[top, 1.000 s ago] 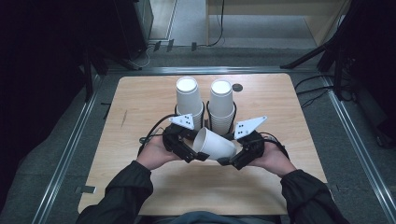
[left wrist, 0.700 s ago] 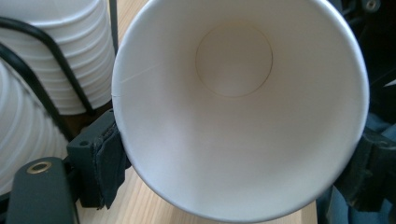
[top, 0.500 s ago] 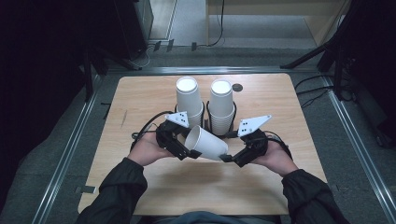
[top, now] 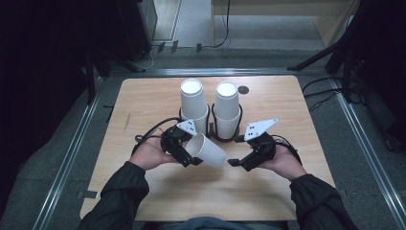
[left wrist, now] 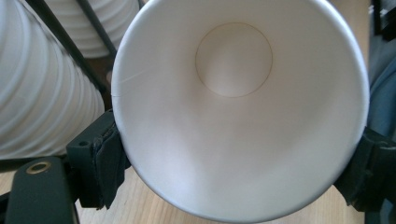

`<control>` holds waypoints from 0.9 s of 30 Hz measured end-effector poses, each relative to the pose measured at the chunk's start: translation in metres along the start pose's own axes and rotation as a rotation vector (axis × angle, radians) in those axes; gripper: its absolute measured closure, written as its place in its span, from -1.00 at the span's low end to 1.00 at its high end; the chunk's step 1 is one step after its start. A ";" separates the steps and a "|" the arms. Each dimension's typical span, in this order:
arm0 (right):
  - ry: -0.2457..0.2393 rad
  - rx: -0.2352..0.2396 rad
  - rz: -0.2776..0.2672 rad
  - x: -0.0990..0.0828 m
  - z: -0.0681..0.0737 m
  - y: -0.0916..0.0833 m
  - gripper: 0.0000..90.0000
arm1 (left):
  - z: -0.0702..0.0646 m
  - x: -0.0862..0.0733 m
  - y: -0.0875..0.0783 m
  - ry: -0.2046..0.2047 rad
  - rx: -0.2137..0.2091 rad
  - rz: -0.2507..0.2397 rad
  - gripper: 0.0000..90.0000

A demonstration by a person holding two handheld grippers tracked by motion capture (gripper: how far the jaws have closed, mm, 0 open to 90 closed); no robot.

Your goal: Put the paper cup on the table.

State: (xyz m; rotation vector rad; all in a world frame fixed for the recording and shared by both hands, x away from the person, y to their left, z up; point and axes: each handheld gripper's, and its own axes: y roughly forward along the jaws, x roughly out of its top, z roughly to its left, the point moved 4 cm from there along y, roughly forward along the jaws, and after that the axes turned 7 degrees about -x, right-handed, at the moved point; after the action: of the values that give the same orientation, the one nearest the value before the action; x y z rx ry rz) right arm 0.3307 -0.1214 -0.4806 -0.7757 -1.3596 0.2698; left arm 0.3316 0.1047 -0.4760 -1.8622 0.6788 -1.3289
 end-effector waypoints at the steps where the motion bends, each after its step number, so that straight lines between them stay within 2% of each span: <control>1: -0.002 0.000 0.002 -0.001 0.000 0.001 -0.66 | 0.000 0.000 0.001 0.000 0.003 0.010 -0.73; 6: -0.005 0.003 0.015 -0.002 0.002 0.005 -0.65 | 0.002 0.003 0.007 -0.006 0.016 0.051 -0.73; 11: -0.011 0.012 0.023 -0.002 0.004 0.010 -0.65 | 0.000 0.009 0.013 0.010 0.019 0.087 -0.73; 17: -0.023 0.022 0.048 -0.002 0.009 0.018 -0.65 | -0.007 0.016 0.019 0.015 0.004 0.088 -0.73; 27: -0.054 0.060 0.075 0.001 0.020 0.031 -0.66 | -0.022 0.028 0.019 0.051 -0.001 0.103 -0.74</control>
State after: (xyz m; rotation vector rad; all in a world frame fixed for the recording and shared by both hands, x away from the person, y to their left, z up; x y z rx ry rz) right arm 0.3202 -0.0920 -0.4996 -0.7752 -1.3691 0.3912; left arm 0.3201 0.0665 -0.4719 -1.7745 0.7911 -1.3132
